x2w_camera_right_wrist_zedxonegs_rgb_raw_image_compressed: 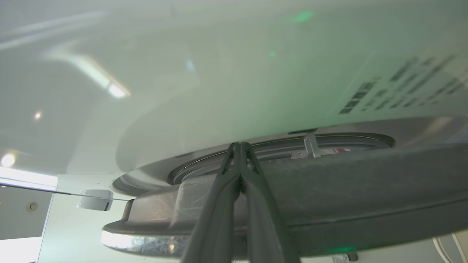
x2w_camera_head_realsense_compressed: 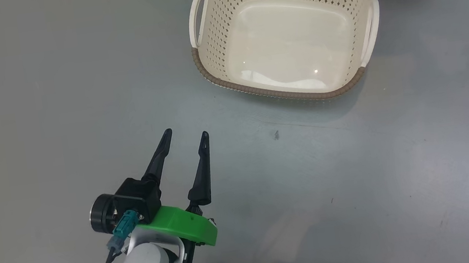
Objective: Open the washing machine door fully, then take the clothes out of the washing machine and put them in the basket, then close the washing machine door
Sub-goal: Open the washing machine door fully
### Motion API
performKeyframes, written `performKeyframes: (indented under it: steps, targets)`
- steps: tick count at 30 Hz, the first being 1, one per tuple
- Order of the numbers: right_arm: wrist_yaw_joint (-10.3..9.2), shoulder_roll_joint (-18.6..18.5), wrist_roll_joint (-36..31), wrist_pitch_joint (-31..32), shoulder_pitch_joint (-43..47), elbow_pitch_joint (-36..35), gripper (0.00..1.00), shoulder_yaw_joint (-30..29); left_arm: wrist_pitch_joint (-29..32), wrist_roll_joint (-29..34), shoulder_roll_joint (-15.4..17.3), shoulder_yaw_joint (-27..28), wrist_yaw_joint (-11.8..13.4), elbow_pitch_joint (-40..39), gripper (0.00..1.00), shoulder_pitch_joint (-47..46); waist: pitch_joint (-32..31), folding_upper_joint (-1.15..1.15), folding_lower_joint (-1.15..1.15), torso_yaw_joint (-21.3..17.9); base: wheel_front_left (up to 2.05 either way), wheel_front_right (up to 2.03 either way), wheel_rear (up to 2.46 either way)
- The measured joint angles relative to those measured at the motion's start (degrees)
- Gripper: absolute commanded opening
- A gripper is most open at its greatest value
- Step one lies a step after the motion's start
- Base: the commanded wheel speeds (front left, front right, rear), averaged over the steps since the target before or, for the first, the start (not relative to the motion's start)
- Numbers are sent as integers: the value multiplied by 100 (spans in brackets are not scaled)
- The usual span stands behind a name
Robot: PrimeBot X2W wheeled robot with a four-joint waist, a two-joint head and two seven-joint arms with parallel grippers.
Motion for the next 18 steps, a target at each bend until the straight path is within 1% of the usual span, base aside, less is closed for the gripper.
performKeyframes:
  steps: [7, 18]
  targets:
    - [1, -81, -1, 145, -66, 327, 0, 24, 0, -32, -2, -25, 20, 0, 100, 0, -7, 0, 0, 31, 0, 0, 0]
    - [0, -136, 0, 281, -151, 595, 0, 40, 0, -32, -3, -30, 53, -2, 100, 0, -70, 0, 0, 17, 0, 0, 0]
